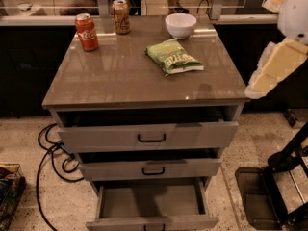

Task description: Place coke can into bottom drawer

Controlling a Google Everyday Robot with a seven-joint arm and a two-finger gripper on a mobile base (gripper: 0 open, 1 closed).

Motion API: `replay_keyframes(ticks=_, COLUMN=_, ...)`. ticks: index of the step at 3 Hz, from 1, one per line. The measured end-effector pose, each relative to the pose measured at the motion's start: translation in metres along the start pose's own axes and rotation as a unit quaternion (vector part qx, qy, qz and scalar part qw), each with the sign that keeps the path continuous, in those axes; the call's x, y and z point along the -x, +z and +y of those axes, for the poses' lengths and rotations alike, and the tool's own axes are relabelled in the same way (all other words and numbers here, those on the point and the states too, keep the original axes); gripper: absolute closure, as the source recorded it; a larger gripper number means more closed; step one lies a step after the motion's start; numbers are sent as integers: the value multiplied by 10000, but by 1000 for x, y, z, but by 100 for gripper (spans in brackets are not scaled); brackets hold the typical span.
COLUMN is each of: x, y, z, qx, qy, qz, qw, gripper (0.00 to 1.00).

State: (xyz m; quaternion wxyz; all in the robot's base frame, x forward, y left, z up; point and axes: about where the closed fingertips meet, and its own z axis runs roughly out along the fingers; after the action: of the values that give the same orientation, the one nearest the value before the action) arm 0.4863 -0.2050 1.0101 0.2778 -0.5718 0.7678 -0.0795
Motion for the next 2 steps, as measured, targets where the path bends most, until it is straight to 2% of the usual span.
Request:
replay_keyframes(ticks=1, x=25, y=45, z=-36, qx=-381, qy=441, qz=-932, qw=9939, gripper=0)
replay_keyframes(ticks=2, x=55, y=77, z=-66, qx=-629, qy=673, qz=-1799, qw=9794, gripper=0)
